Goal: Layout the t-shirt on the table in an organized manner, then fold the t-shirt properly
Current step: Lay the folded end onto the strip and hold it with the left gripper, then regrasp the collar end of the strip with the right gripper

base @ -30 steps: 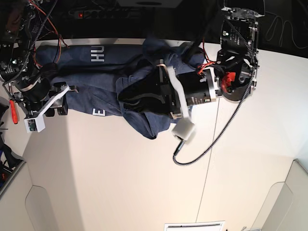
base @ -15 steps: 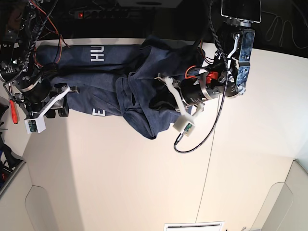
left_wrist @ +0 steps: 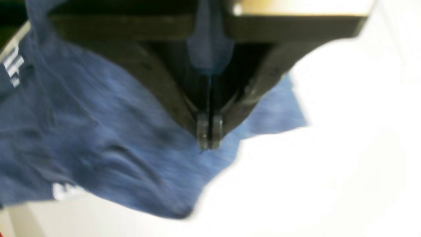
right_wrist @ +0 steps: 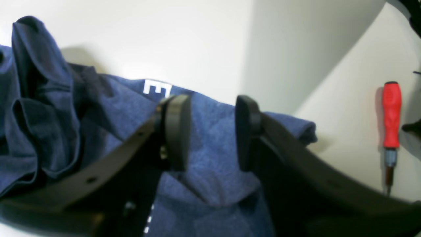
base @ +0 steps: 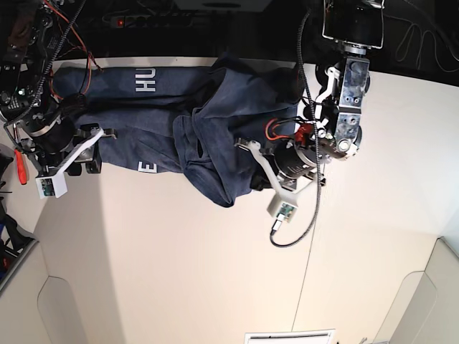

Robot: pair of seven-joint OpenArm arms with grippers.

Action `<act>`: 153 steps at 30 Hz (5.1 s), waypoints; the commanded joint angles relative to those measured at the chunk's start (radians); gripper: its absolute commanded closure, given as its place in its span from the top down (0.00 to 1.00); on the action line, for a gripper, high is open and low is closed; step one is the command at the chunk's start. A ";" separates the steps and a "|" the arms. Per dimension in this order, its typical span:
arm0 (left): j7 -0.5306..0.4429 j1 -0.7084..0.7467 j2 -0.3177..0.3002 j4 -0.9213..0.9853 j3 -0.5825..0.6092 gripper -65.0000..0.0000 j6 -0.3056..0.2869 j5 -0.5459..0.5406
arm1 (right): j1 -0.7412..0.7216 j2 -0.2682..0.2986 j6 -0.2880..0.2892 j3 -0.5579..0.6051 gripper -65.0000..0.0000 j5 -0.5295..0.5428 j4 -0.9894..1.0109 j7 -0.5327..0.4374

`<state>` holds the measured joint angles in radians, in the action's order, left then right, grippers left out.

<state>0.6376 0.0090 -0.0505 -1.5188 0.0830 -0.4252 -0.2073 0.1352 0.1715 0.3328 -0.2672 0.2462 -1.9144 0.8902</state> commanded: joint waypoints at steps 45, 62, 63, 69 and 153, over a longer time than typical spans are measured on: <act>0.047 -0.092 0.061 0.132 0.132 0.00 -0.234 -0.236 | -0.013 0.008 0.060 -0.003 0.35 0.081 -0.016 -0.019; -0.106 -0.200 -0.132 0.428 0.132 0.00 0.153 0.123 | -0.013 0.008 0.108 -0.008 0.39 0.136 -0.013 0.034; -0.103 -0.199 -0.137 0.428 0.131 0.00 0.153 0.122 | -0.013 0.008 0.107 -0.011 0.43 0.135 -0.009 0.031; -0.104 -0.194 -0.137 0.428 0.132 0.00 0.151 0.118 | -0.019 0.008 0.014 -0.022 0.60 0.135 0.135 -0.106; -0.106 -0.185 -0.124 0.428 0.132 0.00 0.088 0.114 | -0.176 -0.072 0.055 -0.018 0.68 0.068 0.608 -0.179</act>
<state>0.4706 -0.1806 -0.1745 -1.0946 0.2119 -0.3073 -0.0978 -0.0364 0.0940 0.4095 -0.2813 0.3294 -1.3087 0.6819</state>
